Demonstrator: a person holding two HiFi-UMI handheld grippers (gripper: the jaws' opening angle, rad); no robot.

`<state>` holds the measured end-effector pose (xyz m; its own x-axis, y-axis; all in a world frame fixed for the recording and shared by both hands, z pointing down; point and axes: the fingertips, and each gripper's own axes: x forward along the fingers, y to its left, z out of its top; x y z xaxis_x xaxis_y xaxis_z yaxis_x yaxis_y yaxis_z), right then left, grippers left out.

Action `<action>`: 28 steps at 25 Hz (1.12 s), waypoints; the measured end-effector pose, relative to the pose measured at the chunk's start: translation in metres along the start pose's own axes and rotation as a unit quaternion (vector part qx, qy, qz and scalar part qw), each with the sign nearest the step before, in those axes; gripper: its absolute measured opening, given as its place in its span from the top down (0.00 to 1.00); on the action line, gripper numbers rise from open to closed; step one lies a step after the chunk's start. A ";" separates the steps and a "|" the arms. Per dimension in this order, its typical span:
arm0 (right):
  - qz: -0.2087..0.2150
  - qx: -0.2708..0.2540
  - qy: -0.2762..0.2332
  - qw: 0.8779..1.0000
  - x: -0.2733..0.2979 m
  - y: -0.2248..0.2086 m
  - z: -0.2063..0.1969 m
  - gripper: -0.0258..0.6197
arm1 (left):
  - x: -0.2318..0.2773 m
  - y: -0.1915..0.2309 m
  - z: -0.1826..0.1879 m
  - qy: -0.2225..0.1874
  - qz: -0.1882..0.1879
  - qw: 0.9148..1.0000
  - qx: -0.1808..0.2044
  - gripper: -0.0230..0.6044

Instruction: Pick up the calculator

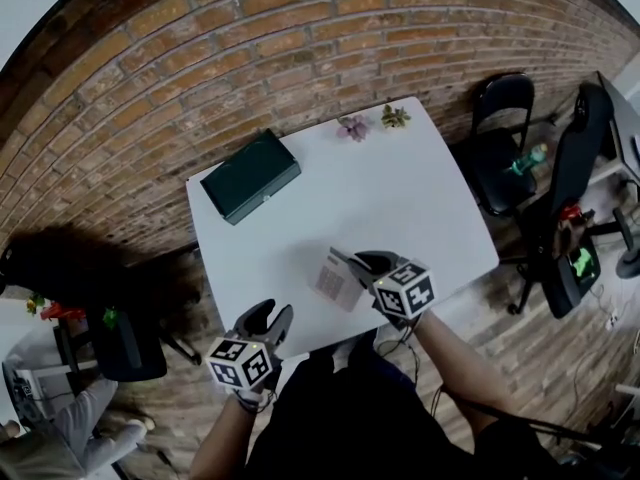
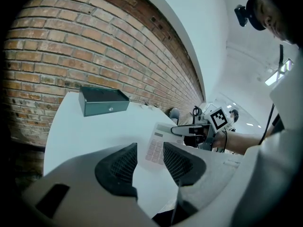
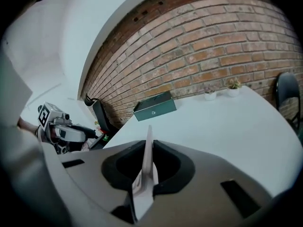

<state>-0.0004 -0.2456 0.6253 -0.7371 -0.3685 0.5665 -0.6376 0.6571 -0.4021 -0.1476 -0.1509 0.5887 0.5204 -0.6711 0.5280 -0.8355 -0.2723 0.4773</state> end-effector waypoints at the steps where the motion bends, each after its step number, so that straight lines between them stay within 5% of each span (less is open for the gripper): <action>1: -0.005 -0.008 -0.007 1.000 -0.005 0.003 0.005 0.88 | -0.002 -0.001 0.000 -0.001 -0.001 1.000 0.001 0.69; 15: -0.063 -0.051 -0.145 0.986 -0.090 0.038 0.086 0.88 | -0.020 -0.015 0.006 -0.029 -0.011 1.000 0.004 0.69; 28: -0.044 0.054 -0.243 0.967 -0.137 0.042 0.127 0.88 | -0.024 -0.012 0.033 -0.057 -0.020 0.998 -0.006 0.69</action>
<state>0.0451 -0.2509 0.4393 -0.6809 -0.7027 0.2064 -0.7023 0.5463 -0.4564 -0.1554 -0.1539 0.5471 0.5295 -0.7344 0.4246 -0.8116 -0.2930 0.5054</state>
